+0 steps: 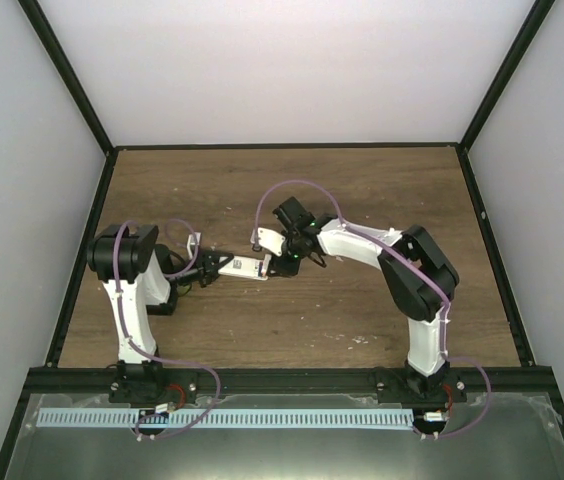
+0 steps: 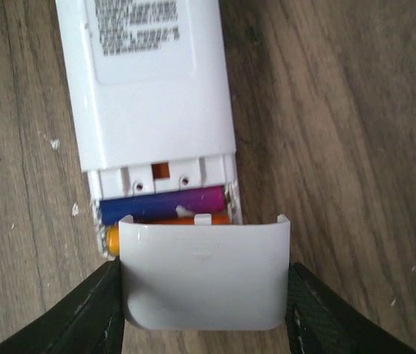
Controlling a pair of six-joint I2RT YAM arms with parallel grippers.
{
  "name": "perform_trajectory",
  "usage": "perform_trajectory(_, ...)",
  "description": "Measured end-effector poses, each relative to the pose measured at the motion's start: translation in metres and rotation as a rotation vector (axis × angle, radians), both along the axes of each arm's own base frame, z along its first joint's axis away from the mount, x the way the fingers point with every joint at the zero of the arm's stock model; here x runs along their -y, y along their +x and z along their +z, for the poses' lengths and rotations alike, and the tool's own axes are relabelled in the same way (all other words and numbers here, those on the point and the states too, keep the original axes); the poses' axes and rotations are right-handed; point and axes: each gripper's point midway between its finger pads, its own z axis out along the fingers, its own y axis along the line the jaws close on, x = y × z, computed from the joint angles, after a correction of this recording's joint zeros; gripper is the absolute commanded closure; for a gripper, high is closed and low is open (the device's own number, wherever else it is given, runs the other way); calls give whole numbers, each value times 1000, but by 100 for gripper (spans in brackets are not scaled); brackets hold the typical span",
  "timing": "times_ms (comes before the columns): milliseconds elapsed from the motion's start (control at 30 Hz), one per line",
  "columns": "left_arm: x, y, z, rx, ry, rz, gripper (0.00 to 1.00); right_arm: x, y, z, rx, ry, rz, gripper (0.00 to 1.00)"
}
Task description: Load the batteries into the remote control
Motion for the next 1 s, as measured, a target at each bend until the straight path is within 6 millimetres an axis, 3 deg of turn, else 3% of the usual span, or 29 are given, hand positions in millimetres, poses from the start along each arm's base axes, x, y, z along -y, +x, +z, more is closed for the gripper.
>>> perform_trajectory(267, -2, 0, 0, 1, 0, 3, 100, -13, 4, 8, 7, 38, 44, 57)
perform_trajectory(1000, -3, 1, 0, 14, 7, 8, 100, -21, -7, -4, -22, 35, 111, 56)
